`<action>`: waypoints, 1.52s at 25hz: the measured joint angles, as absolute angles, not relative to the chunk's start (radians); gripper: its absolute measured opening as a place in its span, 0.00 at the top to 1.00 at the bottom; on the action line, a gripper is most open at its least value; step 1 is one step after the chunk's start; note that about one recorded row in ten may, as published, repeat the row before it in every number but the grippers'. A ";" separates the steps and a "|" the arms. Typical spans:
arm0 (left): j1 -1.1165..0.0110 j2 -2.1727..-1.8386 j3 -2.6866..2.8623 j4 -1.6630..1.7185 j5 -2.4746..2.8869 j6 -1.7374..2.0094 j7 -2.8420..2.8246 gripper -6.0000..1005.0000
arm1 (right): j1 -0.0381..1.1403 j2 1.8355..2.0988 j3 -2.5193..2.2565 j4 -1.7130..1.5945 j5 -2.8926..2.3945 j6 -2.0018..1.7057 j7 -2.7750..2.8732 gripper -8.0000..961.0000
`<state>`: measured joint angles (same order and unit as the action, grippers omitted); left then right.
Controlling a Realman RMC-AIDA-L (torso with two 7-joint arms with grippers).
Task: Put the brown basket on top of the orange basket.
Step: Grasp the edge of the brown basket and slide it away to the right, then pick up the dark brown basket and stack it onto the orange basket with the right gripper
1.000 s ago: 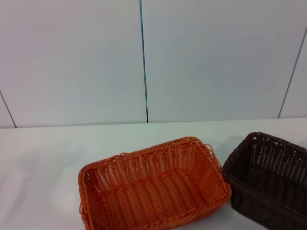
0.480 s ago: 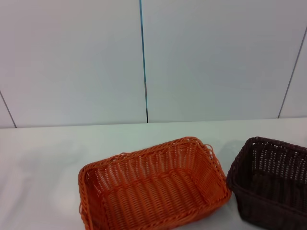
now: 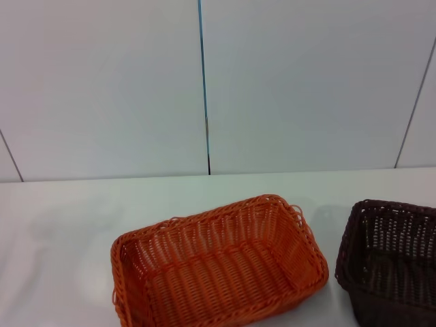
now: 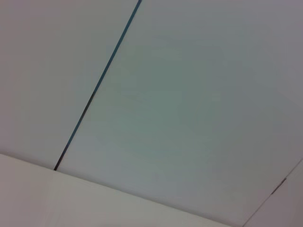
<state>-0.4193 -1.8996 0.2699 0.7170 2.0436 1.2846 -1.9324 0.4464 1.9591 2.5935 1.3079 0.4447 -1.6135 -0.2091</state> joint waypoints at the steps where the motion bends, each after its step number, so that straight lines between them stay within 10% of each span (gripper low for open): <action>1: -0.419 -1.900 0.269 0.717 2.044 1.286 -1.933 0.15 | 0.446 1.958 2.595 1.311 0.445 -1.620 -0.210 0.84; 38: -0.416 -1.896 0.276 0.732 2.043 1.298 -1.936 0.14 | 0.640 1.884 2.726 1.459 0.529 -1.751 -0.212 0.84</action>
<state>-0.4163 -1.8963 0.2762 0.7317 2.0431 1.2978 -1.9358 0.6397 1.8838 2.7260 1.4590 0.5294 -1.7509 -0.2118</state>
